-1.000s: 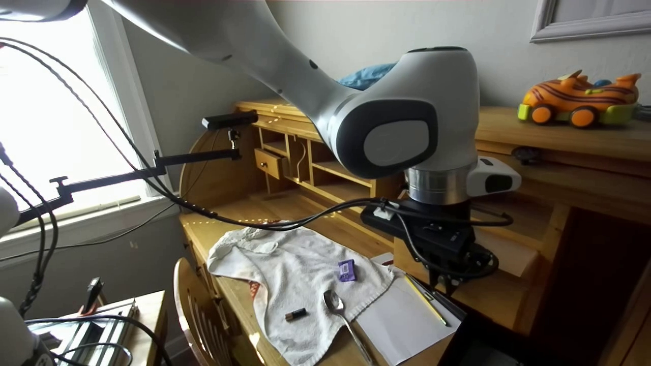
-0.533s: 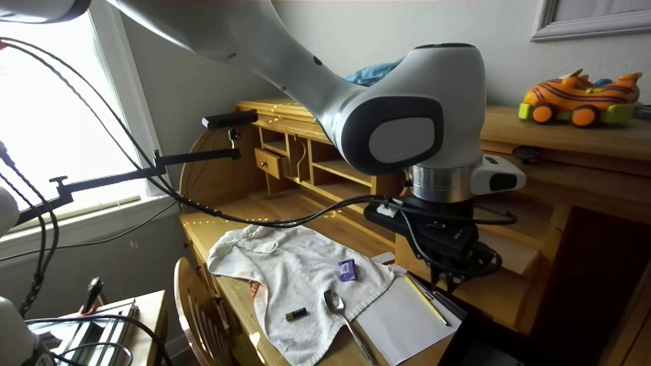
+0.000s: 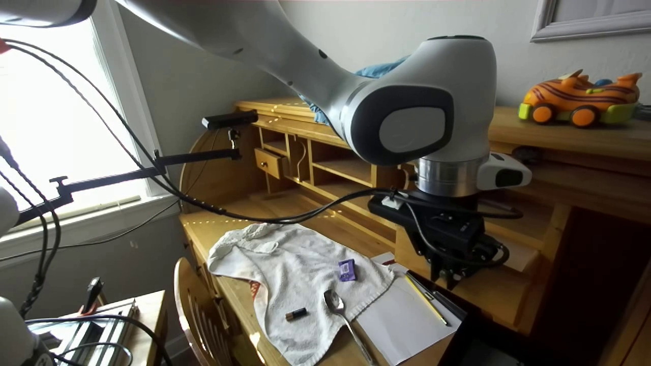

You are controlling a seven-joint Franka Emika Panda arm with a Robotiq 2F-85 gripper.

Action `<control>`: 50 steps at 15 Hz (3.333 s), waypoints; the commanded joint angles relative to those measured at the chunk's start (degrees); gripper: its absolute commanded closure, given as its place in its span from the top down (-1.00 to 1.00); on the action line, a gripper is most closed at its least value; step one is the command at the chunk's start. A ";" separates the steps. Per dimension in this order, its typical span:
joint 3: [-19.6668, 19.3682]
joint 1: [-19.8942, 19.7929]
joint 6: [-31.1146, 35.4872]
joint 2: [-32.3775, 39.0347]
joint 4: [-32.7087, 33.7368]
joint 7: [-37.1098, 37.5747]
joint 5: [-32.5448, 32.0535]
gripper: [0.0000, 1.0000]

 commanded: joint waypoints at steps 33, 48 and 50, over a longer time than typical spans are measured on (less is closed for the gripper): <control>2.06 -0.73 -3.31 1.99 0.30 -2.27 1.18 -0.88; 2.33 -0.84 0.26 4.57 1.28 -3.04 0.92 -0.88; 2.32 -0.77 0.40 4.96 1.57 -2.79 0.92 -0.88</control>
